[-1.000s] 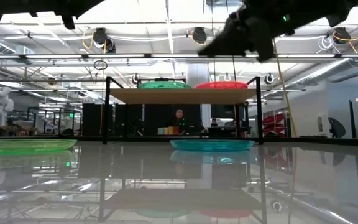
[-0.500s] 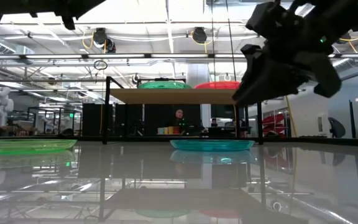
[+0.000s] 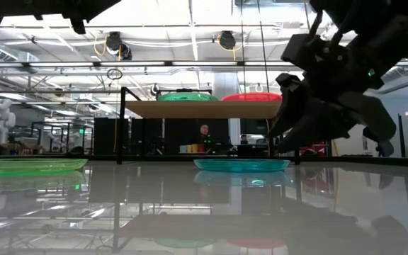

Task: Place and stack plates onto a shelf
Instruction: Stack the blue plate on top of the green plate on the shelf

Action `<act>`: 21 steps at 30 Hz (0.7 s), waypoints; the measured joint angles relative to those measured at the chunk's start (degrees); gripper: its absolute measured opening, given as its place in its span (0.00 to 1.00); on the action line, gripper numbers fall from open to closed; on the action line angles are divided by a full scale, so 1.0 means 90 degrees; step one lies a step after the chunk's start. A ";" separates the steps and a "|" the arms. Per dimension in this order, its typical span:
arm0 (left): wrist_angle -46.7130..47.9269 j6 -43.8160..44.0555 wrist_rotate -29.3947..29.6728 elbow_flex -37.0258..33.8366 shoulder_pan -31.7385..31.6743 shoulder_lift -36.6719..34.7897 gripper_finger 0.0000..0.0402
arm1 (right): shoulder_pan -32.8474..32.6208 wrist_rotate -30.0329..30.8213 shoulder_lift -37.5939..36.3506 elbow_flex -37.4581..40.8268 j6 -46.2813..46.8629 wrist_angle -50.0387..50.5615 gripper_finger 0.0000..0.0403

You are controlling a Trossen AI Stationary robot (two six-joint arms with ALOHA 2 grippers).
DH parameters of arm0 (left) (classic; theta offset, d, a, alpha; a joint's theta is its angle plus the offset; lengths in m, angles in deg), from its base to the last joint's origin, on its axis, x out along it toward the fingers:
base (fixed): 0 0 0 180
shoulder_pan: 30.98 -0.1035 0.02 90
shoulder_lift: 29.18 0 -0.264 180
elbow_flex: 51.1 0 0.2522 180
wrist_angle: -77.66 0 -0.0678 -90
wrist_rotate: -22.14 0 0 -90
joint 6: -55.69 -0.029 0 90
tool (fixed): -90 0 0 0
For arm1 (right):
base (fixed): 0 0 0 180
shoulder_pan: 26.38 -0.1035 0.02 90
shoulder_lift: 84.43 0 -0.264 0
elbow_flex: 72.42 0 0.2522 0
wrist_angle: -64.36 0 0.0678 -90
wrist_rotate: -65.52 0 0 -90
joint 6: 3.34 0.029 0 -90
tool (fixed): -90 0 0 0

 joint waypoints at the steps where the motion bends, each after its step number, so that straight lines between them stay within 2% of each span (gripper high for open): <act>1: 0.0000 0.0000 0.0000 0.0000 0.0000 0.0000 0.31 | 0.0000 0.0000 0.0033 0.0000 -0.0036 0.0005 0.43; 15: 0.0032 0.0027 0.0007 0.0000 -0.0007 0.0000 0.31 | 0.0277 0.0169 0.0878 -0.0022 -0.0078 -0.0161 0.43; 21: 0.0034 0.0073 0.0006 0.0000 -0.0007 0.0000 0.31 | 0.0288 0.0332 0.0931 -0.0022 -0.0178 -0.0176 0.33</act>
